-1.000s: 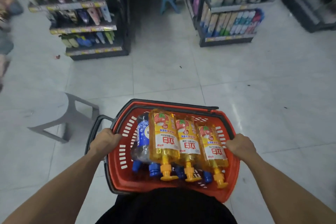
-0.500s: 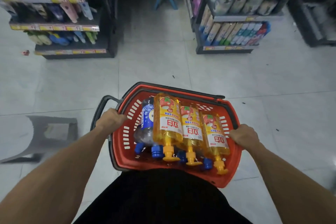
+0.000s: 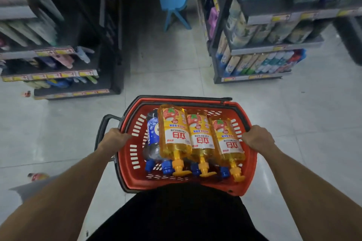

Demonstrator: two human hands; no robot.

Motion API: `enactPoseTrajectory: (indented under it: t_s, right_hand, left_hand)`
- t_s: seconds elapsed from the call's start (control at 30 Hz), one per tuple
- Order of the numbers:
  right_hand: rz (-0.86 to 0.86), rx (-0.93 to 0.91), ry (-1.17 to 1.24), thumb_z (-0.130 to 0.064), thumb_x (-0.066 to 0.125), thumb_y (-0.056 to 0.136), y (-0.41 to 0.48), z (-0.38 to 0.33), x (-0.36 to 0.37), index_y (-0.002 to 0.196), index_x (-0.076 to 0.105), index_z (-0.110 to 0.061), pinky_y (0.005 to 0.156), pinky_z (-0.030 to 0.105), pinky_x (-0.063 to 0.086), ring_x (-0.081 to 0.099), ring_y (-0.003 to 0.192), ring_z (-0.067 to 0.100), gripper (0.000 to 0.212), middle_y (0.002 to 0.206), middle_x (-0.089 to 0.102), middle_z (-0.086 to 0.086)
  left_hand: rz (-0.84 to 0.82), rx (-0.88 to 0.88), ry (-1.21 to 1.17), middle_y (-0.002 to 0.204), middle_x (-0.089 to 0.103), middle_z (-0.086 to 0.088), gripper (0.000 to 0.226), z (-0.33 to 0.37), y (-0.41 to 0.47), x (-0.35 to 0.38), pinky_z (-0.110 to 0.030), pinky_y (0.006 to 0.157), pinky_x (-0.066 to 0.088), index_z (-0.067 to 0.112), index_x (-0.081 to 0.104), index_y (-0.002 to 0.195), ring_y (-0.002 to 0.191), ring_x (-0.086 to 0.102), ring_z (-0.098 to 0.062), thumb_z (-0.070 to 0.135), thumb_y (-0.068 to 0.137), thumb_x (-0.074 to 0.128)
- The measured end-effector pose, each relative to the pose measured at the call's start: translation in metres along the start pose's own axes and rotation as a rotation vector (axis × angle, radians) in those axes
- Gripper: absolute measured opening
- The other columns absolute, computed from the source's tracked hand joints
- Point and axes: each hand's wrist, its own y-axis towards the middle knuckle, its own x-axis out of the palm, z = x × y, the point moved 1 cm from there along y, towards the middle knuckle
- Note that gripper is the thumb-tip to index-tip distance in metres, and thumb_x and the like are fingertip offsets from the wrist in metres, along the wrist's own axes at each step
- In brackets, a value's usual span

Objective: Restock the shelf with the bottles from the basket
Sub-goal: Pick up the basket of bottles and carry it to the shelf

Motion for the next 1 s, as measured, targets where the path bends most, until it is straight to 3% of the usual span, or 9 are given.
enactPoseTrajectory:
  t_s: [0.23, 0.33, 0.5, 0.63, 0.77, 0.9, 1.0]
  right_hand:
    - [-0.021, -0.084, -0.103, -0.043, 0.058, 0.097, 0.117, -0.114, -0.113, 0.099, 0.058, -0.018, 0.06, 0.028, 0.044, 0.053, 0.058, 0.015, 0.024, 0.073, 0.055, -0.002]
    - [-0.01, -0.142, -0.133, -0.042, 0.058, 0.096, 0.154, -0.168, -0.146, 0.098, 0.059, -0.018, 0.065, 0.029, 0.046, 0.056, 0.062, 0.017, 0.025, 0.084, 0.061, 0.001]
    - [0.019, -0.196, -0.189, -0.041, 0.058, 0.094, 0.228, -0.275, -0.177, 0.102, 0.067, -0.014, 0.071, 0.032, 0.052, 0.064, 0.078, 0.026, 0.03, 0.092, 0.067, 0.006]
    - [0.007, -0.223, -0.199, -0.053, 0.06, 0.086, 0.286, -0.369, -0.213, 0.098, 0.068, -0.019, 0.065, 0.032, 0.054, 0.065, 0.071, 0.021, 0.037, 0.085, 0.068, 0.002]
    - [-0.016, -0.217, -0.228, -0.041, 0.063, 0.088, 0.323, -0.444, -0.252, 0.091, 0.069, -0.017, 0.05, 0.024, 0.04, 0.064, 0.064, 0.017, 0.024, 0.08, 0.069, 0.002]
    - [-0.027, -0.227, -0.296, -0.041, 0.061, 0.094, 0.363, -0.514, -0.281, 0.094, 0.068, -0.013, 0.048, 0.024, 0.035, 0.055, 0.058, 0.015, 0.03, 0.078, 0.063, 0.004]
    - [-0.037, -0.26, -0.351, -0.037, 0.059, 0.096, 0.407, -0.566, -0.297, 0.094, 0.065, -0.011, 0.054, 0.026, 0.041, 0.054, 0.059, 0.017, 0.027, 0.074, 0.058, 0.003]
  left_hand:
    - [0.035, -0.081, -0.113, 0.071, 0.068, -0.002, 0.034, 0.101, 0.059, -0.031, -0.024, 0.054, 0.05, 0.0, 0.073, 0.111, 0.064, 0.069, -0.019, 0.024, 0.088, 0.078]
    - [0.055, -0.115, -0.18, 0.069, 0.067, -0.001, 0.035, 0.133, 0.09, -0.047, -0.024, 0.051, 0.048, -0.003, 0.071, 0.116, 0.061, 0.067, -0.018, 0.021, 0.091, 0.075]
    - [0.087, -0.13, -0.257, 0.07, 0.066, -0.001, 0.038, 0.175, 0.175, -0.077, -0.024, 0.051, 0.049, -0.006, 0.069, 0.12, 0.062, 0.067, -0.019, 0.021, 0.093, 0.073]
    - [0.091, -0.105, -0.306, 0.071, 0.064, 0.0, 0.04, 0.228, 0.253, -0.125, -0.023, 0.051, 0.048, -0.004, 0.068, 0.121, 0.061, 0.064, -0.016, 0.025, 0.094, 0.072]
    - [0.079, -0.135, -0.33, 0.072, 0.065, 0.002, 0.038, 0.272, 0.302, -0.169, -0.023, 0.052, 0.049, 0.0, 0.07, 0.117, 0.063, 0.067, -0.016, 0.028, 0.091, 0.075]
    - [0.065, -0.209, -0.332, 0.073, 0.065, -0.001, 0.04, 0.311, 0.345, -0.202, -0.025, 0.054, 0.051, -0.003, 0.069, 0.116, 0.066, 0.067, -0.019, 0.026, 0.09, 0.075]
    - [0.09, -0.264, -0.347, 0.075, 0.066, -0.003, 0.039, 0.339, 0.375, -0.213, -0.027, 0.056, 0.051, -0.003, 0.07, 0.115, 0.067, 0.067, -0.02, 0.025, 0.089, 0.075]
